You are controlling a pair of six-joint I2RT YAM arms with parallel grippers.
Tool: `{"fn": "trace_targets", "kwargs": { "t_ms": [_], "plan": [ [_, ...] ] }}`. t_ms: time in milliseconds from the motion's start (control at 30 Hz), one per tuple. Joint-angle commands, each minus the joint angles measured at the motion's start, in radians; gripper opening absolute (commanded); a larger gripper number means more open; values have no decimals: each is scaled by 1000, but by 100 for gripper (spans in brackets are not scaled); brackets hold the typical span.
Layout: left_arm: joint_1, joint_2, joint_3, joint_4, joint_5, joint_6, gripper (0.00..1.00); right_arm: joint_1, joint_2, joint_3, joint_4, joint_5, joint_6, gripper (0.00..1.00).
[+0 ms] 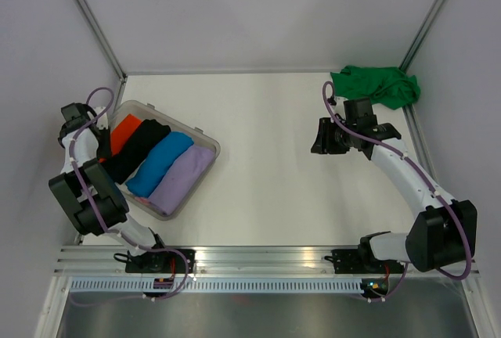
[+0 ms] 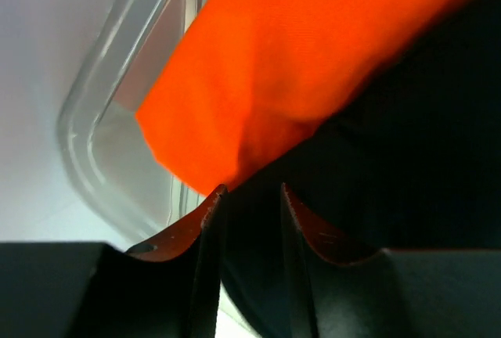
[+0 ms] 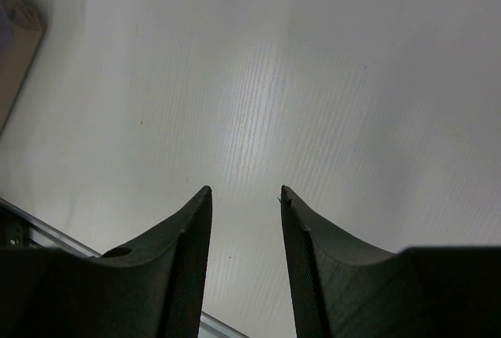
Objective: Roll the t-shirts
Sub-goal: Place the rolled tshirt into the container
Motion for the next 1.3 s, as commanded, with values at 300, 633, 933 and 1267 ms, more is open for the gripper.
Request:
{"fn": "trace_targets", "kwargs": {
  "t_ms": [300,633,933,1267],
  "plan": [
    [51,-88,-169,69,-38,6,29,-1,-29,-33,-2,31,6,46],
    [51,-86,-145,46,-81,29,30,-1,19,-10,9,17,-27,46],
    [-20,-48,90,-28,-49,40,35,0,10,-16,46,34,-5,46],
    [-344,274,356,-14,-127,-43,36,-1,-56,-50,89,79,30,46]
  ]
}}
